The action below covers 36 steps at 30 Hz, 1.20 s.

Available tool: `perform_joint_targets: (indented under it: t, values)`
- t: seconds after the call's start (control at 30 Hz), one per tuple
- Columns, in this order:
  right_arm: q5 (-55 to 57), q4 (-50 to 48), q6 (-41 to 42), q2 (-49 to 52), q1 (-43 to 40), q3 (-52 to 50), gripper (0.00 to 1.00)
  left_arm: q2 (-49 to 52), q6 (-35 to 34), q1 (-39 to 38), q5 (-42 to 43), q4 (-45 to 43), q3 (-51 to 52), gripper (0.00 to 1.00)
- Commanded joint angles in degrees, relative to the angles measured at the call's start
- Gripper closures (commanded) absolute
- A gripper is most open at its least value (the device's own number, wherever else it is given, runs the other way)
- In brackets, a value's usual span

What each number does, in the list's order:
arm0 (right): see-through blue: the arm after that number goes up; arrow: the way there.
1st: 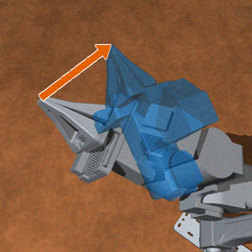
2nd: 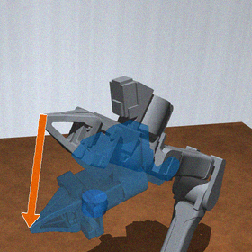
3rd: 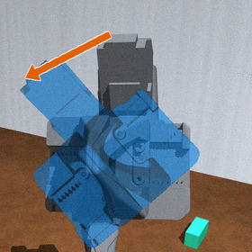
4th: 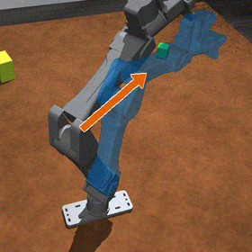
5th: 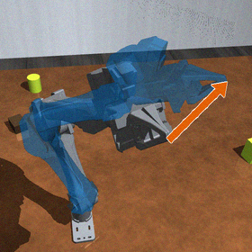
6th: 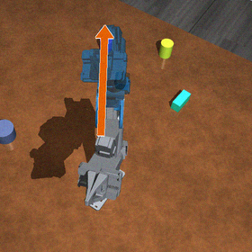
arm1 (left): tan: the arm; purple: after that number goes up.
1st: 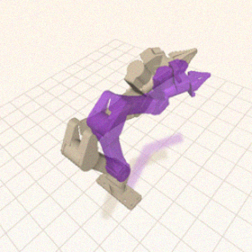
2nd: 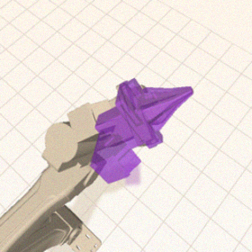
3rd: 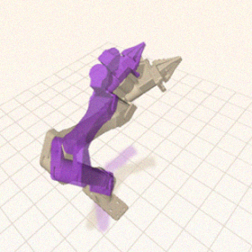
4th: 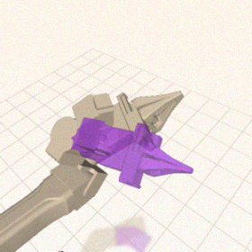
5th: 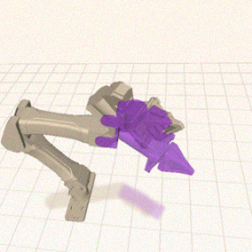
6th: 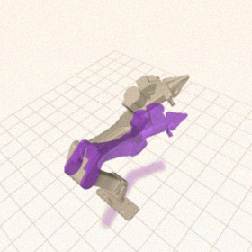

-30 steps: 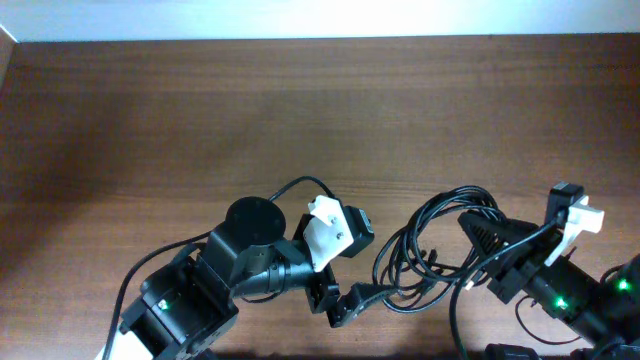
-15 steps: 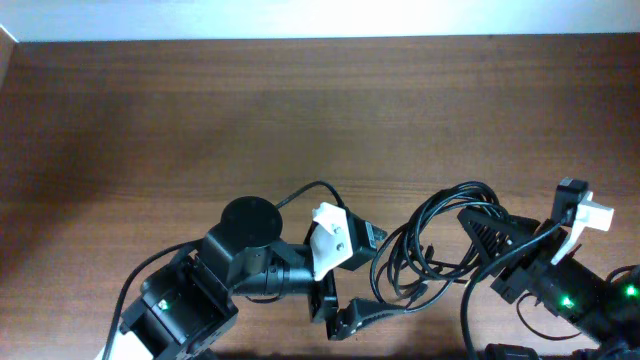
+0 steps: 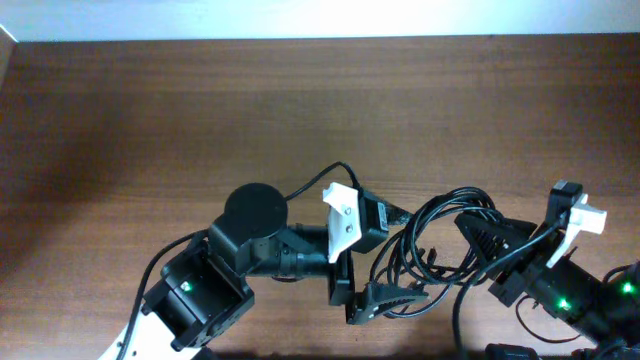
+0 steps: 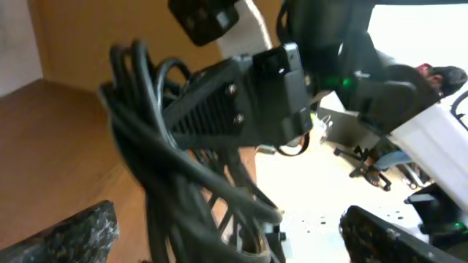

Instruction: Untangle cables

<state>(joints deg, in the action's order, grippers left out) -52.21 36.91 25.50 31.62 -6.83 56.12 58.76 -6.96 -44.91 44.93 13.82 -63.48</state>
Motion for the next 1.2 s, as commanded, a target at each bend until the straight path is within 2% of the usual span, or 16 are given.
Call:
perform_joint_targets:
  t: [0.0,0.27,0.3,0.33,0.37,0.43,0.47,0.5,0.53,0.57,0.6,0.63,0.7,0.87,1.0,1.17]
  values:
    - [-1.2,-0.2,-1.3,0.0,-0.3,0.3,0.96,0.1,-0.8,0.2,2.1,-0.7,-0.4,0.01]
    - [-1.2,1.1,-1.3,0.0,-0.3,0.3,0.96,2.4,-1.4,-1.9,2.0,-5.0,-0.4,0.00]
    - [-1.2,1.3,-1.3,0.0,-0.3,0.3,0.96,3.3,-1.4,-1.9,2.0,-5.6,-0.4,0.10]
    - [-1.2,1.3,-1.3,0.0,-0.3,0.3,0.96,4.1,-1.4,-1.9,2.1,-6.1,-0.4,0.30]
    - [-1.2,1.3,-1.3,0.0,-0.3,0.3,0.96,4.8,-1.4,-1.9,2.1,-6.4,-0.4,0.57]
    - [-1.2,1.3,-1.3,0.0,-0.3,0.3,0.96,5.1,-1.4,-1.9,2.1,-6.5,-0.4,0.92]
    - [-1.2,1.3,-1.3,0.0,-0.3,0.3,0.94,5.1,-1.4,-1.9,2.1,-6.6,-0.4,1.00]
    - [-1.2,1.3,-1.3,0.0,-0.3,0.3,0.90,5.0,-1.4,-1.9,2.1,-6.6,-0.4,1.00]
    - [-1.2,1.3,-1.3,0.0,-0.3,0.3,0.79,5.0,-1.4,-1.9,2.1,-6.6,-0.4,1.00]
    - [-1.2,1.4,-1.3,0.0,-0.3,0.3,0.58,5.0,-1.4,-1.9,2.0,-6.5,-0.4,1.00]
    - [-1.2,1.5,-1.3,0.0,-0.3,0.3,0.44,5.0,-1.4,-1.8,2.0,-6.5,-0.4,1.00]
    - [-1.2,2.1,-1.3,0.0,-0.3,0.3,0.21,5.0,-1.4,-1.8,1.8,-6.5,-0.4,1.00]
    - [-1.2,3.7,-1.3,0.0,-0.3,0.3,0.05,4.7,-1.4,-0.9,1.8,-6.4,-0.4,1.00]
    - [-1.2,5.0,-4.9,0.0,-0.3,0.3,0.01,3.1,-1.4,6.1,2.4,1.0,-0.4,1.00]
    - [-1.0,5.0,-9.5,0.0,-0.3,0.3,0.01,1.5,-1.4,9.0,6.4,1.7,-0.4,1.00]
    - [14.2,10.1,-10.3,0.0,-0.3,0.3,0.01,0.2,-1.4,8.9,11.5,1.7,-0.4,1.00]
